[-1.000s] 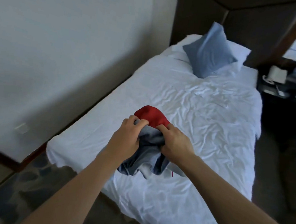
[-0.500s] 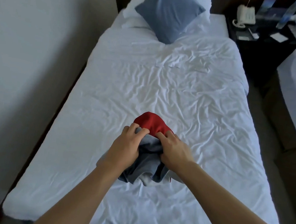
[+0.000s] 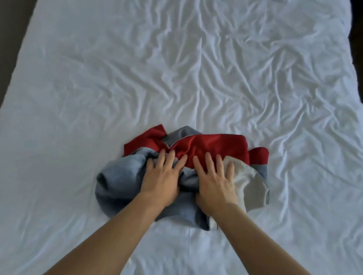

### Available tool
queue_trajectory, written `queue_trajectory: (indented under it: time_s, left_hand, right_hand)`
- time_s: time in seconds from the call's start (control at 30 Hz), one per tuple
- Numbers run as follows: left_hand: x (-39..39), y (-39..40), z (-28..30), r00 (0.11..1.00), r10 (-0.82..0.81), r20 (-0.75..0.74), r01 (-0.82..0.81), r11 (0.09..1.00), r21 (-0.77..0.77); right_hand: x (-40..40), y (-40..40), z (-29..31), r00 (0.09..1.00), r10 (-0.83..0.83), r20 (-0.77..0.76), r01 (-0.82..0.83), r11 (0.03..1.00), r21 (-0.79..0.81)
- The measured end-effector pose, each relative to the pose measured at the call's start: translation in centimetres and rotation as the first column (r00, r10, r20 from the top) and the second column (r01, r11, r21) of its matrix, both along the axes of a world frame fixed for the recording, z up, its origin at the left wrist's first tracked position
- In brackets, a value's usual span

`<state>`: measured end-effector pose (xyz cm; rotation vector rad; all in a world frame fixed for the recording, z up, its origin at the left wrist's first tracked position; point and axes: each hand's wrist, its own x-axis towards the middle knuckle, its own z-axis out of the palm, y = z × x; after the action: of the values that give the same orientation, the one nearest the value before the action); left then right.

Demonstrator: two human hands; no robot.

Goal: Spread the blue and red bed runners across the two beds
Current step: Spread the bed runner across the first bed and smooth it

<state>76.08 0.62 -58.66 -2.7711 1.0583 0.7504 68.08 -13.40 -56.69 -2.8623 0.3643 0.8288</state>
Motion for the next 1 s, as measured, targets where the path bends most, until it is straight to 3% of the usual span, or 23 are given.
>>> queue_trajectory:
  time_s: [0.2, 0.33, 0.47, 0.57, 0.7, 0.83, 1.0]
  left_hand:
    - [3.9, 4.6, 4.2, 0.999, 0.02, -0.047, -0.034, 0.948, -0.317]
    - [7.5, 8.9, 5.8, 0.996, 0.089, 0.022, -0.076, 0.936, -0.343]
    - [11.3, 12.2, 5.0, 0.981, 0.195, -0.006, -0.189, 0.943, -0.273]
    - [12.7, 14.5, 3.3, 0.964, 0.261, -0.059, -0.267, 0.933, -0.242]
    - [13.0, 16.3, 0.7, 0.949, 0.295, -0.115, -0.314, 0.922, -0.226]
    - [12.6, 15.8, -1.2, 0.936, 0.335, -0.106, -0.352, 0.894, -0.277]
    - [13.1, 12.5, -2.3, 0.93, 0.36, -0.077, -0.364, 0.868, -0.338]
  right_hand:
    - [3.0, 2.1, 4.7, 0.989, -0.14, 0.041, 0.136, 0.988, 0.075]
    - [6.8, 5.5, 7.3, 0.956, -0.177, 0.234, 0.151, 0.981, 0.124]
    - [11.0, 8.9, 7.1, 0.933, -0.112, 0.341, 0.089, 0.993, 0.083]
    - [13.5, 10.5, 5.9, 0.952, -0.016, 0.307, 0.008, 1.0, 0.029]
    - [16.3, 10.8, 3.5, 0.989, 0.083, 0.126, -0.076, 0.995, -0.063]
    - [18.0, 10.3, 1.7, 0.992, 0.123, -0.03, -0.124, 0.991, -0.039]
    - [17.9, 9.7, 0.9, 0.97, 0.238, 0.04, -0.238, 0.971, -0.011]
